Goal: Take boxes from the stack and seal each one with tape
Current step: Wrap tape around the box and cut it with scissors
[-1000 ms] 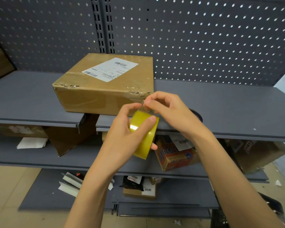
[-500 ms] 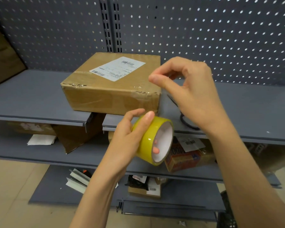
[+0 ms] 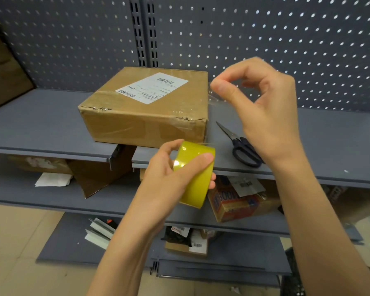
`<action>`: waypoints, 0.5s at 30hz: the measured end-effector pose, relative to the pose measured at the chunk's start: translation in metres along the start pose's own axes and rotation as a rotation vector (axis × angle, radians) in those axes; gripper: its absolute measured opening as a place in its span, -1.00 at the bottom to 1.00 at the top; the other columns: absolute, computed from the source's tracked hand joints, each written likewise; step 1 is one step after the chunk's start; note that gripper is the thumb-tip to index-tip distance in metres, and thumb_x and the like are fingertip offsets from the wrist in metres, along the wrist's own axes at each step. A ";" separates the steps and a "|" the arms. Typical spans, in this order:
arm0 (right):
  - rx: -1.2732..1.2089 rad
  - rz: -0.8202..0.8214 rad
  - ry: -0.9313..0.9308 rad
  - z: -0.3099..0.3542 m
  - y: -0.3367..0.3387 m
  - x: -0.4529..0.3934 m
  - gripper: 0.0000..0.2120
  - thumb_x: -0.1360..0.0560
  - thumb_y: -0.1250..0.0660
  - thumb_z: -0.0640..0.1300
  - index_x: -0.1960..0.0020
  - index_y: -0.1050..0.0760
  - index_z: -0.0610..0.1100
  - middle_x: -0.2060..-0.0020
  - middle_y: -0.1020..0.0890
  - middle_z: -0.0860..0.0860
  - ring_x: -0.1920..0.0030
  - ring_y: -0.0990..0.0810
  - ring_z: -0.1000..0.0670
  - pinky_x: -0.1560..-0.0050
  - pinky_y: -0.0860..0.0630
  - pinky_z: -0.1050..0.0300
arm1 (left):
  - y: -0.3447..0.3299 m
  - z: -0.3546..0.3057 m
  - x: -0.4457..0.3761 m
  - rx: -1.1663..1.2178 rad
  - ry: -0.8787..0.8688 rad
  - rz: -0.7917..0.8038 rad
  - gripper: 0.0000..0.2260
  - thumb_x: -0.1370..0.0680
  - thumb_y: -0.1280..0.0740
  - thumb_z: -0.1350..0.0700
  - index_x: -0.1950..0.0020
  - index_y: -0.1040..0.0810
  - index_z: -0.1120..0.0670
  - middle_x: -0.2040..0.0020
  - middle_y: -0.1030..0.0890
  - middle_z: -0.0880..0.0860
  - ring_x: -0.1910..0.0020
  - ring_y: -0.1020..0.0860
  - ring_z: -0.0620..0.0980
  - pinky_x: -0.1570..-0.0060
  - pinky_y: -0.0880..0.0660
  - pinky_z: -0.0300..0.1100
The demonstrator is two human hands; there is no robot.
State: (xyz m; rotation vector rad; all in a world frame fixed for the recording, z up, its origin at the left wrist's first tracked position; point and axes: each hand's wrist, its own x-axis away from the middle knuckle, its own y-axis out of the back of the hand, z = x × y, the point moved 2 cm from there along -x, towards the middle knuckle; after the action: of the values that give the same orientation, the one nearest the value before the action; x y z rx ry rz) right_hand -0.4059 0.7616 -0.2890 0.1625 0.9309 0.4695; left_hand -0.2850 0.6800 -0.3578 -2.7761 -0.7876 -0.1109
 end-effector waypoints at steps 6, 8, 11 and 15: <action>0.046 0.016 0.055 0.005 -0.008 -0.003 -0.94 -0.50 -0.36 -0.17 0.16 -0.57 -0.08 0.21 -0.60 0.08 0.12 -0.54 0.16 0.08 -0.45 0.26 | 0.000 0.013 0.002 -0.071 0.086 -0.058 -0.57 -0.43 -0.39 -0.02 -0.27 -0.41 -0.02 0.25 -0.65 0.00 0.45 -0.62 -0.07 0.43 -0.52 -0.24; 0.022 0.025 -0.025 -0.003 -0.008 -0.009 -0.94 -0.50 -0.36 -0.15 0.15 -0.58 -0.06 0.20 -0.62 0.12 0.11 -0.57 0.15 0.01 -0.48 0.20 | -0.001 0.007 0.009 -0.054 0.012 -0.049 -0.57 -0.43 -0.38 0.03 -0.26 -0.35 -0.08 0.34 -0.65 -0.09 0.48 -0.61 -0.05 0.49 -0.51 -0.25; 0.017 0.015 -0.098 -0.014 -0.007 -0.015 -0.94 -0.50 -0.37 -0.12 0.12 -0.60 -0.08 0.18 -0.64 0.12 0.11 -0.59 0.14 -0.04 -0.51 0.17 | -0.002 -0.004 0.013 -0.025 -0.118 -0.059 -0.54 -0.37 -0.40 0.05 -0.19 -0.30 -0.16 0.34 -0.64 -0.07 0.50 -0.60 0.05 0.50 -0.52 -0.21; 0.037 0.013 -0.147 -0.019 -0.012 -0.020 -0.94 -0.49 -0.38 -0.11 0.15 -0.61 -0.06 0.20 -0.65 0.13 0.13 -0.60 0.14 0.00 -0.51 0.20 | -0.002 -0.006 0.016 -0.052 -0.216 -0.061 -0.66 -0.44 -0.37 0.08 -0.13 -0.34 -0.14 0.34 -0.61 -0.02 0.49 -0.59 0.03 0.51 -0.52 -0.18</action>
State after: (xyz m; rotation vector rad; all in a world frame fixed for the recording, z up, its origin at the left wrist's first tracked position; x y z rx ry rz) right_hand -0.4282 0.7407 -0.2894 0.2332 0.7953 0.4465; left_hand -0.2724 0.6880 -0.3489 -2.8465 -0.9341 0.1624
